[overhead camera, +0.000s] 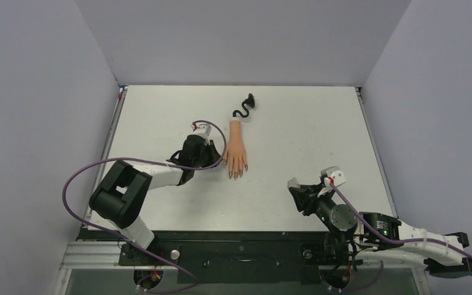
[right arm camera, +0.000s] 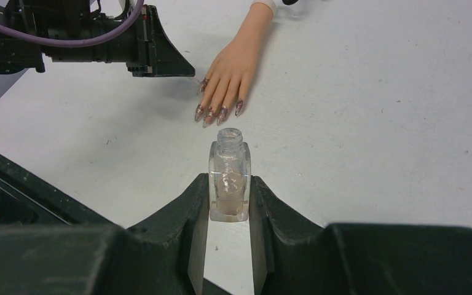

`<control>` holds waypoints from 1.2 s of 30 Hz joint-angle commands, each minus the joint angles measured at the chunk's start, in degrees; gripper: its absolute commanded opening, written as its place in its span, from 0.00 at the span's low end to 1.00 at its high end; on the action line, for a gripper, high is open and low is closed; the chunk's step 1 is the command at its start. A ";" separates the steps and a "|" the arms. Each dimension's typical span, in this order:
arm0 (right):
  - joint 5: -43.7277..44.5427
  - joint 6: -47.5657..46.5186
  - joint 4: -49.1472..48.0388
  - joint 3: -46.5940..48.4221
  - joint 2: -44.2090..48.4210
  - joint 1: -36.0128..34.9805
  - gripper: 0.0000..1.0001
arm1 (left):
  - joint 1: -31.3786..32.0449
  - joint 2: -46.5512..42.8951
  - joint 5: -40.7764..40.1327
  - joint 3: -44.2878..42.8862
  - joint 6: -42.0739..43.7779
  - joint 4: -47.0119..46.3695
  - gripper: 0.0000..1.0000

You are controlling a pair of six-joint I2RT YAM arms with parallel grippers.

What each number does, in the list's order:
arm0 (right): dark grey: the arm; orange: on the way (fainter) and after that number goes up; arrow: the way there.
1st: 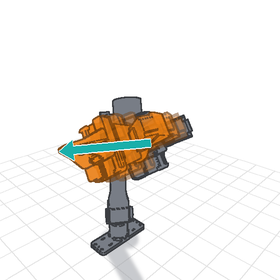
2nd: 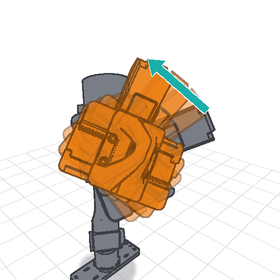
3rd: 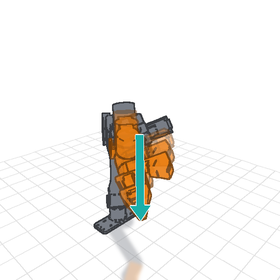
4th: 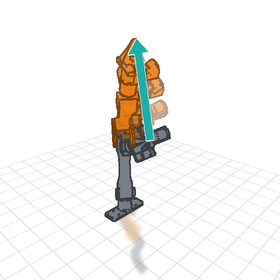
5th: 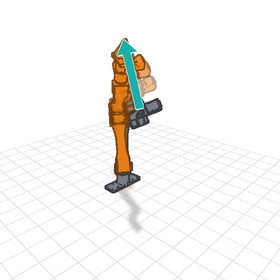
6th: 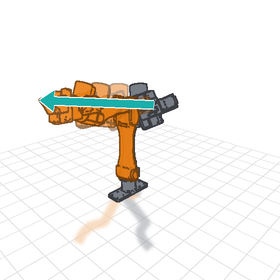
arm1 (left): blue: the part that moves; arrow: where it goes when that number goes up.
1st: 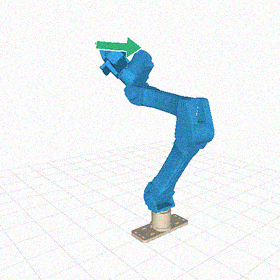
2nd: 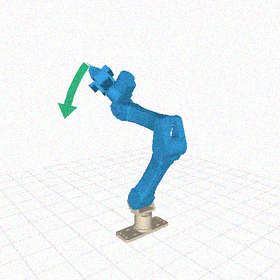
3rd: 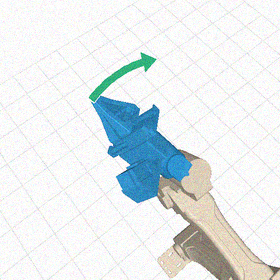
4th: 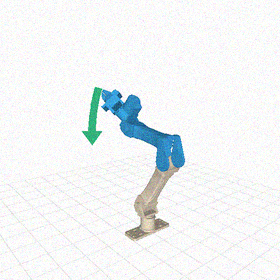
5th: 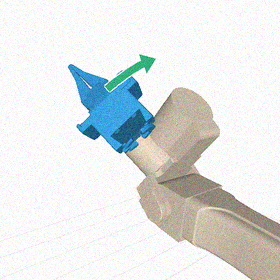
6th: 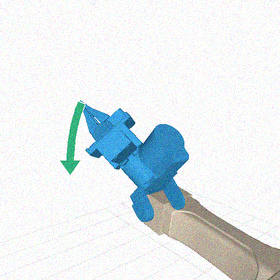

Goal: Paint the nails

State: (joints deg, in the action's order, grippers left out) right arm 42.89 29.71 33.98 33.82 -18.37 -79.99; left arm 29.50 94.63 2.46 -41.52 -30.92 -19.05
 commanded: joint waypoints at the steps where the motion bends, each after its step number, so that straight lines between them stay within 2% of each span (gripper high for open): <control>1: 1.49 0.43 -0.68 0.10 -0.18 -0.72 0.00 | -0.14 -2.40 1.58 1.51 -0.03 -1.34 0.00; 19: 1.66 0.43 -0.75 0.14 -0.15 -0.87 0.00 | -0.13 -6.85 1.64 0.99 0.41 1.51 0.00; 36: 1.99 0.67 -0.72 -0.06 0.17 -1.30 0.00 | -0.84 -2.38 0.89 -4.58 0.92 3.21 0.00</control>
State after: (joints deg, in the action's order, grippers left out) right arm 43.31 29.80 34.00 33.82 -18.37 -80.47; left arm 29.08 91.24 3.70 -43.40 -30.79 -15.16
